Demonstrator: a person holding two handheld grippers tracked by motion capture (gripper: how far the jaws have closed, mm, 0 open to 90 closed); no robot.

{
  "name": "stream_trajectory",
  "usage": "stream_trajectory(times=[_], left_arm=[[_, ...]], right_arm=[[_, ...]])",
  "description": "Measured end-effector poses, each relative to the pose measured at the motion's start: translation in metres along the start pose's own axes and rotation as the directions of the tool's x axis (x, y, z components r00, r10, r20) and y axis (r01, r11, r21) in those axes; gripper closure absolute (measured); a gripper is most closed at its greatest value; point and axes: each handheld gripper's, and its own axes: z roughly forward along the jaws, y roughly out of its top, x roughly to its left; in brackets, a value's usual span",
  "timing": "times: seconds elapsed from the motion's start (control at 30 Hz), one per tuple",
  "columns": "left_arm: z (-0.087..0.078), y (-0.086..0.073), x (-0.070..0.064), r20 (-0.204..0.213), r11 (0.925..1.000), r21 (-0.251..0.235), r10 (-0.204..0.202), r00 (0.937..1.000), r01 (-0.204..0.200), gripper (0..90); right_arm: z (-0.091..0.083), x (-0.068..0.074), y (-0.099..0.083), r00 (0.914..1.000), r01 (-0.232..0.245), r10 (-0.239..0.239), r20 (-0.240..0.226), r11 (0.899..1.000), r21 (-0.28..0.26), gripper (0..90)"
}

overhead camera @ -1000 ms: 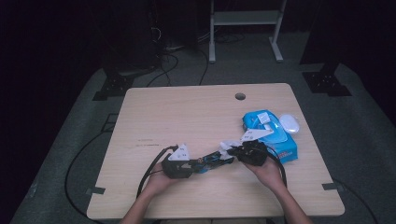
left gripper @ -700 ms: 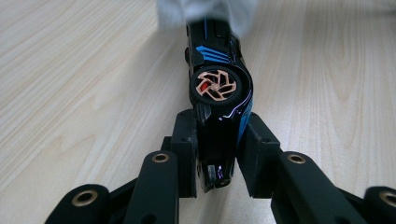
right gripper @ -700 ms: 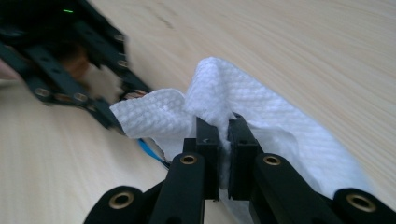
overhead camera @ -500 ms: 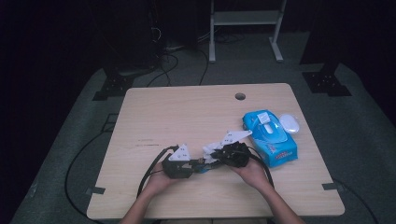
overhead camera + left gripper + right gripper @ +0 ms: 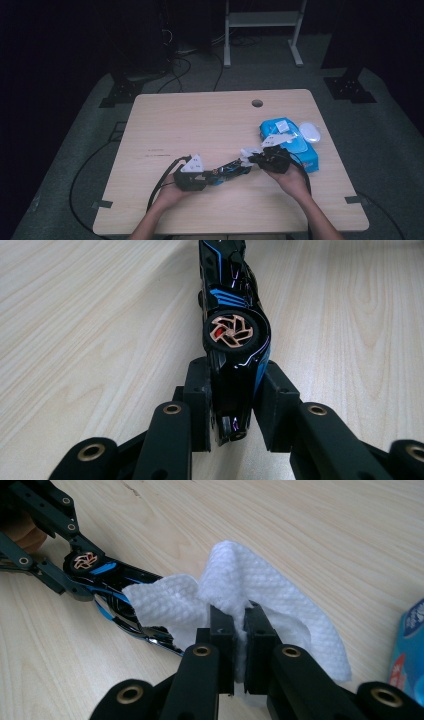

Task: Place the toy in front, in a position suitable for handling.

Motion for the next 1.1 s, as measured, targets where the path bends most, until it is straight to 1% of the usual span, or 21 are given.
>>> stream_trajectory(times=[0.07, 0.17, 0.23, 0.27, 0.3, 0.33, 0.37, 0.5, 0.53, 0.57, 0.6, 0.63, 0.7, 0.77, 0.83, 0.87, 0.9, 0.93, 1.0, 1.07, 1.1], left_arm=[[0.0, 0.0, 0.0, 0.001, 1.0, 0.0, 0.002, 1.0, -0.002, 69.9], [0.0, 0.0, 0.0, 0.001, 1.0, 0.003, 0.004, 1.0, -0.004, 69.9], [0.0, 0.0, 0.0, -0.001, 1.0, 0.003, 0.006, 1.0, -0.006, 69.9], [0.0, 0.0, 0.0, -0.002, 1.0, 0.003, 0.009, 1.0, -0.009, 69.9], [0.0, 0.001, -0.001, -0.003, 1.0, 0.002, 0.008, 1.0, -0.008, 69.9], [0.0, 0.001, -0.001, -0.003, 1.0, 0.002, 0.008, 1.0, -0.008, 69.9], [0.0, 0.001, -0.001, -0.004, 0.9999, 0.005, 0.01, 0.9999, -0.01, 69.9], [0.0, 0.001, -0.002, -0.002, 1.0, 0.006, 0.007, 1.0, -0.007, 69.9], [0.0, 0.001, -0.001, -0.002, 1.0, 0.006, 0.008, 1.0, -0.008, 69.9], [0.0, 0.001, -0.001, -0.002, 1.0, 0.006, 0.008, 1.0, -0.008, 69.9], [0.0, 0.001, -0.001, -0.001, 1.0, 0.004, 0.005, 1.0, -0.005, 69.9], [0.0, 0.0, -0.001, -0.001, 1.0, 0.002, 0.005, 1.0, -0.005, 69.9], [0.0, 0.0, 0.0, -0.001, 1.0, 0.002, 0.006, 1.0, -0.006, 69.9], [0.0, 0.0, 0.0, -0.002, 1.0, 0.002, 0.009, 1.0, -0.009, 69.9], [0.0, 0.0, 0.001, -0.001, 0.9999, 0.003, 0.011, 0.9999, -0.011, 69.9], [0.0, 0.0, 0.001, -0.002, 0.9999, 0.006, 0.014, 0.9999, -0.014, 69.9], [0.0, 0.0, 0.001, -0.001, 0.9999, 0.005, 0.01, 1.0, -0.01, 69.9], [0.0, 0.0, 0.001, -0.001, 1.0, 0.003, 0.007, 1.0, -0.007, 69.9], [0.0, 0.0, 0.002, -0.001, 1.0, -0.001, -0.001, 1.0, 0.001, 69.8], [0.001, 0.0, 0.003, -0.007, 1.0, -0.001, -0.008, 0.9999, 0.008, 69.6], [0.001, 0.0, 0.003, -0.008, 0.9999, -0.002, -0.011, 0.9999, 0.011, 69.5]], right_arm=[[0.003, 0.002, 0.002, 0.9998, -0.006, 0.006, -0.018, 1.0, -0.005, 85.0], [0.01, 0.009, 0.006, 0.9993, 0.002, -0.002, -0.038, 1.0, -0.011, 85.0], [0.015, 0.015, 0.01, 0.998, 0.01, -0.011, -0.062, 1.0, -0.01, 85.0], [0.019, 0.02, 0.014, 0.9972, 0.024, -0.024, -0.071, 1.0, -0.004, 85.1], [0.022, 0.024, 0.017, 0.9947, 0.038, -0.038, -0.096, 0.999, -0.01, 85.1], [0.022, 0.024, 0.017, 0.9947, 0.038, -0.038, -0.096, 0.999, -0.01, 85.1], [0.031, 0.038, 0.025, 0.9896, 0.062, -0.063, -0.129, 0.998, -0.008, 85.0], [0.046, 0.061, 0.034, 0.9754, 0.098, -0.097, -0.198, 0.995, -0.006, 85.0], [0.051, 0.068, 0.036, 0.9703, 0.119, -0.117, -0.212, 0.993, -0.005, 85.0], [0.051, 0.068, 0.036, 0.9703, 0.119, -0.117, -0.212, 0.993, -0.005, 85.0], [0.055, 0.075, 0.038, 0.968, 0.138, -0.134, -0.212, 0.99, 0.003, 84.9], [0.055, 0.074, 0.038, 0.9681, 0.144, -0.14, -0.208, 0.99, 0.001, 84.9], [0.051, 0.068, 0.036, 0.9731, 0.131, -0.128, -0.192, 0.991, 0.003, 84.9], [0.043, 0.053, 0.032, 0.9828, 0.104, -0.101, -0.154, 0.994, 0.014, 84.9], [0.035, 0.04, 0.028, 0.9892, 0.093, -0.09, -0.116, 0.995, 0.019, 84.9], [0.028, 0.03, 0.023, 0.9929, 0.075, -0.073, -0.094, 0.997, 0.021, 84.9], [0.024, 0.023, 0.021, 0.9949, 0.062, -0.06, -0.081, 0.998, 0.02, 84.9], [0.019, 0.016, 0.017, 0.9969, 0.032, -0.031, -0.072, 0.999, 0.016, 84.9], [0.012, 0.004, 0.011, 0.9979, -0.005, 0.006, -0.064, 1.0, 0.015, 84.9], [0.009, 0.001, 0.007, 0.997, -0.025, 0.026, -0.073, 1.0, 0.009, 85.0], [0.009, 0.002, 0.006, 0.9974, -0.018, 0.019, -0.07, 1.0, 0.006, 85.0]])
